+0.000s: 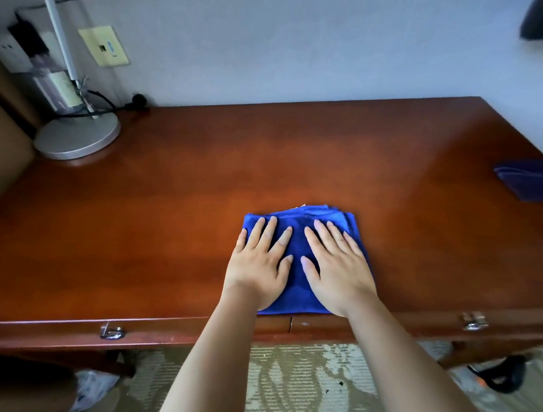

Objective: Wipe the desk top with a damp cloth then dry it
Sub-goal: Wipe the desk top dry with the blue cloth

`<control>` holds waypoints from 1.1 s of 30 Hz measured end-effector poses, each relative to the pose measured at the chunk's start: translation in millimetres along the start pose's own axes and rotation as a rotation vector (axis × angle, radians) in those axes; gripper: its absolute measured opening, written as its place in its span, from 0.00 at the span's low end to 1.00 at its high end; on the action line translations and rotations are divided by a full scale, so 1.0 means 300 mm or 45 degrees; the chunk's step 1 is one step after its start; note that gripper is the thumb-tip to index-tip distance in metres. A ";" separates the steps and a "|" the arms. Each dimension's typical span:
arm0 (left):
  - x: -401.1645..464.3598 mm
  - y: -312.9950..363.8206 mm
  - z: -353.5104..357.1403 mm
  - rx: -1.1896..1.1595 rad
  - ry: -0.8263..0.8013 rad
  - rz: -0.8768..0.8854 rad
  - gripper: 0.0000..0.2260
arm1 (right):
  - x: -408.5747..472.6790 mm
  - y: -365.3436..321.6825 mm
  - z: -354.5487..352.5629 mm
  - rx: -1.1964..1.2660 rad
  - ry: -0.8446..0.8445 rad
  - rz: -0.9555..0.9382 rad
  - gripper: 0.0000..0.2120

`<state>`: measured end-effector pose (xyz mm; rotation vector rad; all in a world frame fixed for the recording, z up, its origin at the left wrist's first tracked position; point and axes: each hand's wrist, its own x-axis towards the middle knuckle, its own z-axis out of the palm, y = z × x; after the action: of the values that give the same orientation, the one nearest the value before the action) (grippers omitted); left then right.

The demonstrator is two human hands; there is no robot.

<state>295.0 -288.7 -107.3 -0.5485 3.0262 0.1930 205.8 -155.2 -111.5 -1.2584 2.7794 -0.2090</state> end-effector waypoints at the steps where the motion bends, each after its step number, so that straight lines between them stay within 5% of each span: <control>1: 0.024 0.003 -0.002 -0.005 0.005 -0.003 0.38 | 0.023 0.014 -0.002 -0.008 0.009 -0.004 0.38; 5: 0.164 0.003 -0.014 -0.008 0.012 -0.025 0.25 | 0.149 0.077 -0.014 -0.031 0.022 -0.010 0.40; 9: 0.291 -0.007 -0.018 -0.018 0.025 -0.051 0.24 | 0.272 0.133 -0.028 -0.051 0.030 -0.031 0.28; 17: 0.391 -0.007 -0.034 -0.005 0.007 -0.125 0.24 | 0.399 0.180 -0.050 -0.056 0.009 -0.100 0.28; 30: 0.110 0.144 0.001 -0.024 -0.025 -0.058 0.25 | 0.066 0.169 -0.043 -0.075 -0.045 -0.008 0.29; 33: 0.022 0.194 0.014 -0.015 -0.045 -0.015 0.25 | -0.058 0.165 -0.038 -0.077 -0.053 0.040 0.37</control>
<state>268.6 -236.4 -105.5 -0.5577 2.9890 0.2176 179.1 -108.7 -107.8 -1.2166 2.7876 -0.0965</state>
